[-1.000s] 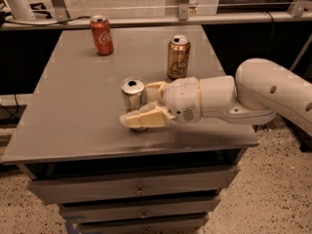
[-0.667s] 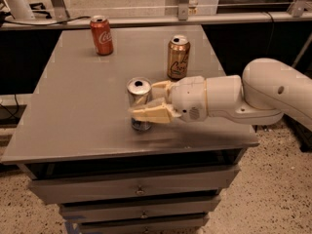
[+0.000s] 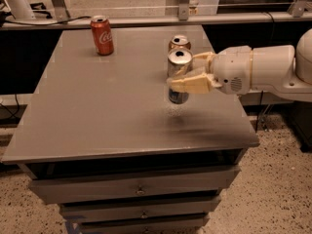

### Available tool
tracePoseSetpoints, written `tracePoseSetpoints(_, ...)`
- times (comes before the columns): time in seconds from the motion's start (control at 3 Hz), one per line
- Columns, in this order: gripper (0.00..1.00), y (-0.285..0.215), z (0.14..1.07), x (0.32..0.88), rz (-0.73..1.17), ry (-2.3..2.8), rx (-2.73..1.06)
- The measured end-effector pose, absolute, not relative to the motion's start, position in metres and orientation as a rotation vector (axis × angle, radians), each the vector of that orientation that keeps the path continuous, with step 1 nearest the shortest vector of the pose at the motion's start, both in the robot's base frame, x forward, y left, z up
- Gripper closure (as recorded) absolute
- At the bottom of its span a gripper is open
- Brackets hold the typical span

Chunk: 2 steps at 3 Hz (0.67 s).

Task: Move redbull can near orange can

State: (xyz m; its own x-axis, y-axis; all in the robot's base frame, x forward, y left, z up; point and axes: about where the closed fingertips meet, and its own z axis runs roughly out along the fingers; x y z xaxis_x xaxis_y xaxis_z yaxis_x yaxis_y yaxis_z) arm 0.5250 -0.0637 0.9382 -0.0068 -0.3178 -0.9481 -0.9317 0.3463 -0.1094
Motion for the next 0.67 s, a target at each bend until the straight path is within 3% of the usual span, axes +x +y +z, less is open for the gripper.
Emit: tracePoseSetpoints(0.67,1.00,-0.079,0.942,0.548,0.691,1.558,-1.153)
